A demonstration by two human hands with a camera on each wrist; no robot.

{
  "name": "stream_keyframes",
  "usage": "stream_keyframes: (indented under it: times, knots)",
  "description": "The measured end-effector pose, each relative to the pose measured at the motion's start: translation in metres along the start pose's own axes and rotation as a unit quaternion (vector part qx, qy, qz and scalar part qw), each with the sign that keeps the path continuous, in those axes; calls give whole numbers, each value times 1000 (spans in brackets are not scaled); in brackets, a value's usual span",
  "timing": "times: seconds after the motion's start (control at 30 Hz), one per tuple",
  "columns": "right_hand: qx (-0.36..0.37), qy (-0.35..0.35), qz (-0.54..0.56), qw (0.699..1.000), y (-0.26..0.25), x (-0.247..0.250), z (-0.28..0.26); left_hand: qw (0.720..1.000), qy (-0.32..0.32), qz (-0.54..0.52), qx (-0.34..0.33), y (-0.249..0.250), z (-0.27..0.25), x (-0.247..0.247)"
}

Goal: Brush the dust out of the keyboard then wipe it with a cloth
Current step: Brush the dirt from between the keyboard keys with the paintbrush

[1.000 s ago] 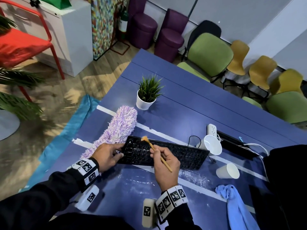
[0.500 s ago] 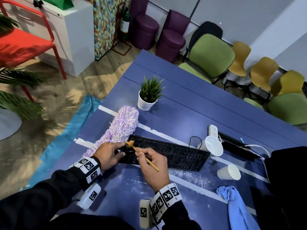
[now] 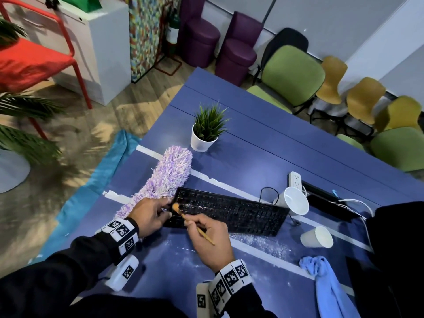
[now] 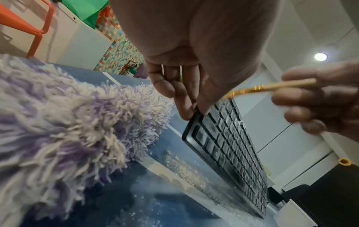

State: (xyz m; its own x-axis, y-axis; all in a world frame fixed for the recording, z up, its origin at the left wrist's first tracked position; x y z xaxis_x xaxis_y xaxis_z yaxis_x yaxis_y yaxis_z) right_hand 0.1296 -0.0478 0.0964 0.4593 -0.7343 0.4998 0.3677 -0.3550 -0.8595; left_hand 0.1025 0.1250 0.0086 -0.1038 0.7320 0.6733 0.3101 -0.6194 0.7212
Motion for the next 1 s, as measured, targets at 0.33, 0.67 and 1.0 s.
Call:
stream_keyframes:
  times: [0.33,0.67,1.0]
  knots:
    - [-34,74,25,996,17,11,-6,999,11,-35,6,-4,1,0]
    - [-102,147,14,984,41,35,-18,999,31,-29,10,-13,6,-2]
    - [-180,179,80,964,52,50,-16,999,47,-9,2,-16,7,-5]
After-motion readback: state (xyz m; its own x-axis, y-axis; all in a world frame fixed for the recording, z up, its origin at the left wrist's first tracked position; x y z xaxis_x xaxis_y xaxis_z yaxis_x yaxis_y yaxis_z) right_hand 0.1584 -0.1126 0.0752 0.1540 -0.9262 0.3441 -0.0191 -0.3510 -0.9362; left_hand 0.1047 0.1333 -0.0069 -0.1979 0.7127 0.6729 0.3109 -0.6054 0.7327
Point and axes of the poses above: each hand's wrist, its own z-axis towards the middle knuckle, its own x-axis out of the back of the hand, y = z × x, the point moved 9 cm from there along z, towards the middle knuckle, and after that the axes turned 10 degrees about x, right-handed, at the moved point
